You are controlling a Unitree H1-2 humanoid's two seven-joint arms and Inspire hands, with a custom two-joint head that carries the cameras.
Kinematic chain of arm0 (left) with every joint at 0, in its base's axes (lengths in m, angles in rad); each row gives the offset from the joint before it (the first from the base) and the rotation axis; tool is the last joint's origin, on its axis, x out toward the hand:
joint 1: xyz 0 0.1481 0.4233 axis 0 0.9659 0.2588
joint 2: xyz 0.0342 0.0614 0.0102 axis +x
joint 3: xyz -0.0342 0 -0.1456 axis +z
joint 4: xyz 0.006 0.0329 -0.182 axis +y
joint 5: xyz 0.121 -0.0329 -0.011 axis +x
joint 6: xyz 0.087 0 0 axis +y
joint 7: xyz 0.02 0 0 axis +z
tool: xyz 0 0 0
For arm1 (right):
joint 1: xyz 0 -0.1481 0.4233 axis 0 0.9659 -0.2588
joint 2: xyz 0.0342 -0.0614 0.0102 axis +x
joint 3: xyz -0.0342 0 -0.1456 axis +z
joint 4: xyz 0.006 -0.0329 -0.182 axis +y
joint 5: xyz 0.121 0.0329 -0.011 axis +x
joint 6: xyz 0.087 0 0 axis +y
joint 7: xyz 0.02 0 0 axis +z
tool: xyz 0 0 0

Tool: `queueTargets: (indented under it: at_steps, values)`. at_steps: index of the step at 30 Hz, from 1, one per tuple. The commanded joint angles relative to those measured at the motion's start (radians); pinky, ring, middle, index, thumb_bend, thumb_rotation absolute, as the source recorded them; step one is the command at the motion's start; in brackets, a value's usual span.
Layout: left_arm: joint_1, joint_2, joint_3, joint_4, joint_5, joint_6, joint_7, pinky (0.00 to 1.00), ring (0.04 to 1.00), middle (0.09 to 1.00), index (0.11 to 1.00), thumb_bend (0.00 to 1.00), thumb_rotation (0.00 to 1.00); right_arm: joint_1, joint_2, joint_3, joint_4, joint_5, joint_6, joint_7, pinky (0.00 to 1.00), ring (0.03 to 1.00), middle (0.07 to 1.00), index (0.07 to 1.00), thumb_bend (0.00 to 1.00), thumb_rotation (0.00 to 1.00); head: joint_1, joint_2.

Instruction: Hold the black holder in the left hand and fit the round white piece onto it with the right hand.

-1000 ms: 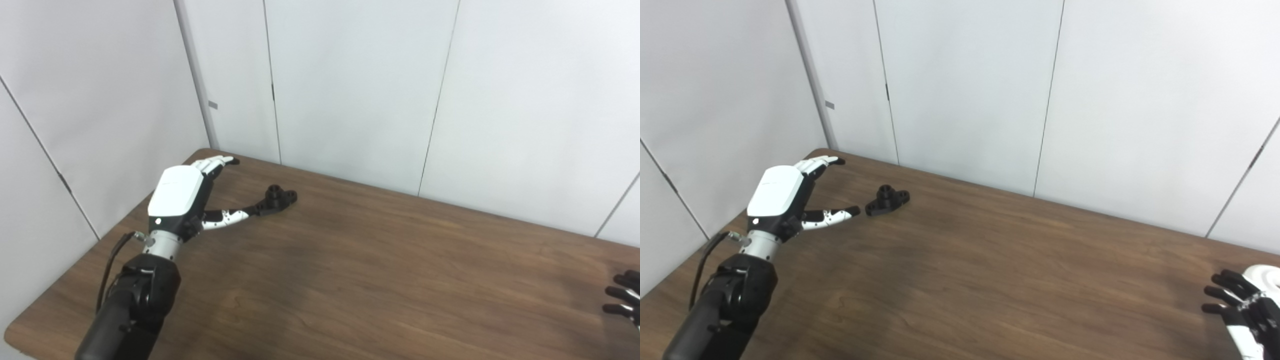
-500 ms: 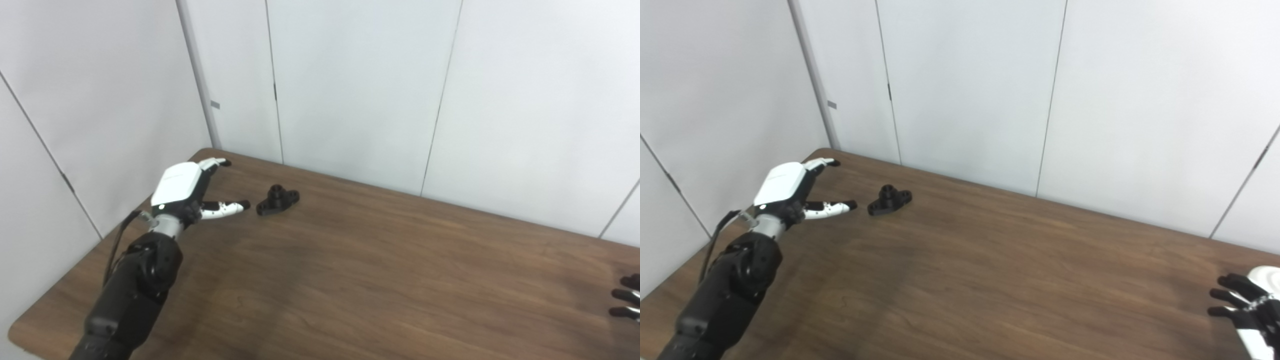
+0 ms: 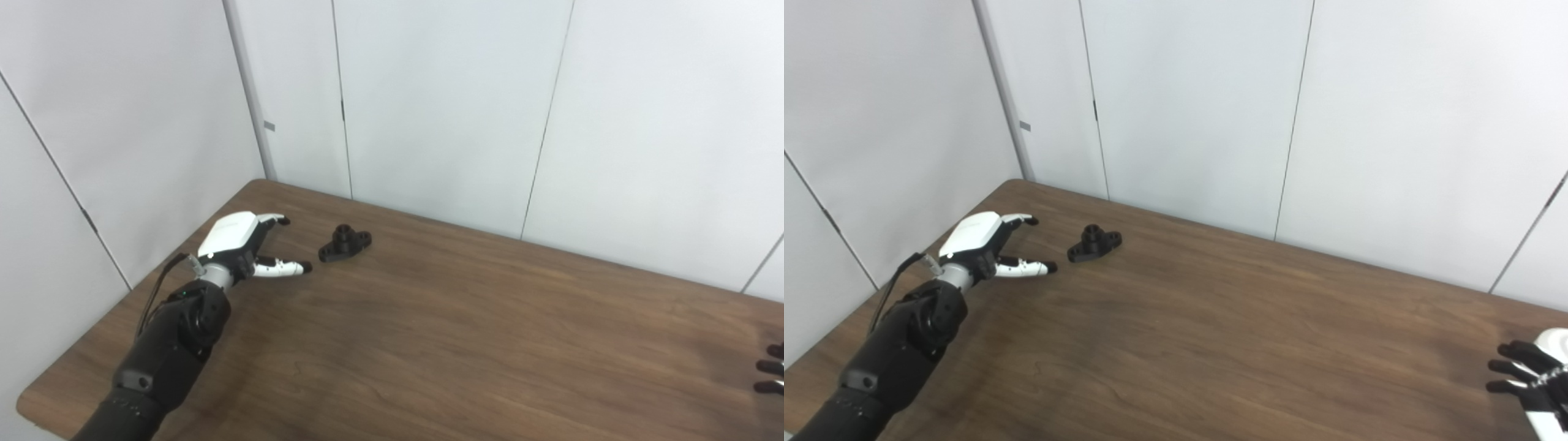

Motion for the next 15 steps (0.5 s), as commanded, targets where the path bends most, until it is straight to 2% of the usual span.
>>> queueTargets:
  at_steps: [1, 5, 15]
  values:
    - [-0.047, 0.049, 0.003, 0.007, -0.009, -0.023, 0.026, 0.78, 0.881, 0.897, 0.849, 0.87, 0.54, 0.052, 0.002, -0.003, 0.035, 0.008, -0.010, 0.010, 0.48, 0.624, 0.678, 0.642, 0.88, 0.62, -0.002, 0.010]
    - [-0.048, 0.046, -0.010, 0.039, -0.021, -0.041, 0.036, 0.78, 0.881, 0.897, 0.848, 0.89, 0.56, 0.055, -0.002, -0.006, 0.032, 0.022, -0.011, 0.019, 0.48, 0.622, 0.674, 0.638, 0.90, 0.61, -0.007, 0.014]
    - [-0.040, 0.024, -0.050, 0.100, -0.033, -0.069, 0.072, 0.78, 0.877, 0.889, 0.844, 0.87, 0.51, 0.070, -0.002, -0.005, 0.000, 0.022, 0.002, 0.014, 0.50, 0.633, 0.682, 0.643, 0.89, 0.60, -0.021, 0.029]
